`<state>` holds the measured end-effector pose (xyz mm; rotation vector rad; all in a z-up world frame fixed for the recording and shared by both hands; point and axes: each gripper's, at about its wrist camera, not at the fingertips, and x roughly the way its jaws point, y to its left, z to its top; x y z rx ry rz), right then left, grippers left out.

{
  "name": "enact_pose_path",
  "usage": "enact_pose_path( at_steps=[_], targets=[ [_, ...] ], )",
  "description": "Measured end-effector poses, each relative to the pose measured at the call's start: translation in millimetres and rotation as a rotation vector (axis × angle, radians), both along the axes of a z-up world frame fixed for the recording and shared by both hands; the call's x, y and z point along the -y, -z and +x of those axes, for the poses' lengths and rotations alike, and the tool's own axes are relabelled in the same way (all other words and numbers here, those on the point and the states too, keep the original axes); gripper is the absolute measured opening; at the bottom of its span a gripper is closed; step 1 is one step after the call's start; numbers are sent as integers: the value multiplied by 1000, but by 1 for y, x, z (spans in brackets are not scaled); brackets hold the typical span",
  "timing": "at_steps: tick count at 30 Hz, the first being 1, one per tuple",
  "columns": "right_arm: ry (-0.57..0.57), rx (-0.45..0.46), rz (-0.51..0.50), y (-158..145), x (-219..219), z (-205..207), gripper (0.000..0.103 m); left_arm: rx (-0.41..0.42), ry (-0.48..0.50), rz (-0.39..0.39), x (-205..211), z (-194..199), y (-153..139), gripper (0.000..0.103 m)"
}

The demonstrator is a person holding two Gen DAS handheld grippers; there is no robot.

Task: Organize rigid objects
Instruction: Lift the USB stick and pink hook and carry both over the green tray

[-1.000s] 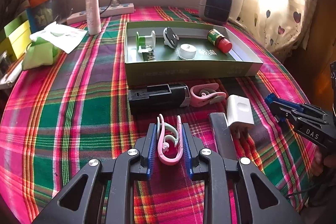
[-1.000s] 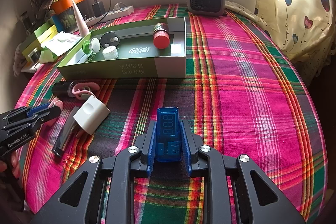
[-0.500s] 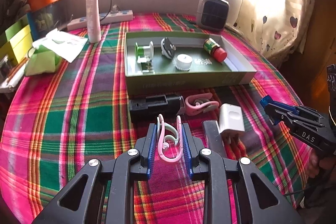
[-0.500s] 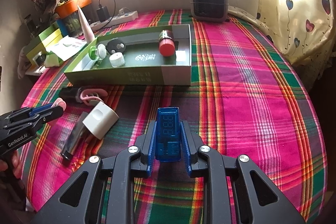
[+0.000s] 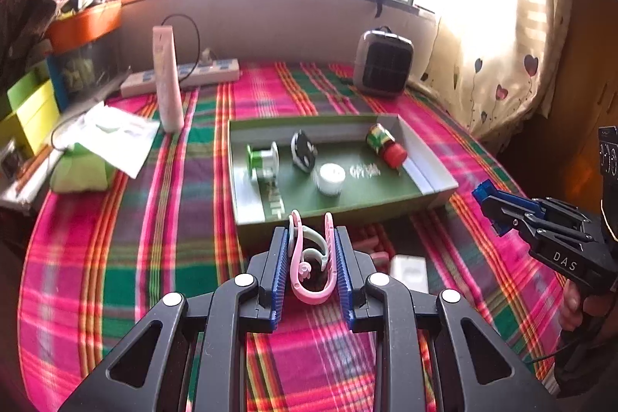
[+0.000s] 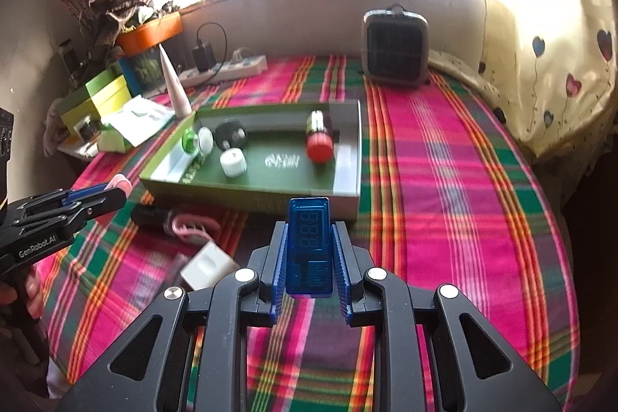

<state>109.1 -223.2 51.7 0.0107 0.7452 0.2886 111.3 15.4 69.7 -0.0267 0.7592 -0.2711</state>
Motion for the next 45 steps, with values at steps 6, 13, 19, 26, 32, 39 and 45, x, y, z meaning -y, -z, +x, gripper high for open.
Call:
enact_pose_path(
  at_steps=[6, 13, 19, 26, 32, 39, 45],
  targets=[
    [-28, 28, -4, -14, -8, 19, 23, 20, -1, -14, 0, 22, -12, 22],
    [-56, 37, 5, -26, -19, 50, 23, 20, -5, -32, -2, 45, -16, 22],
    [-70, 22, 14, -30, -28, 84, 23, -6, -12, -35, -1, 66, -7, 22],
    [-104, -59, 52, -13, -40, 121, 23, -55, -7, -20, 5, 85, 11, 22],
    [-129, -122, 38, 8, -57, 144, 23, -87, 6, 0, 11, 97, 22, 22],
    [-124, -160, 6, 27, -64, 159, 23, -111, 0, 19, 15, 106, 33, 22],
    [-126, -178, -3, 37, -67, 165, 23, -124, 4, 36, 18, 109, 40, 22]
  ],
)
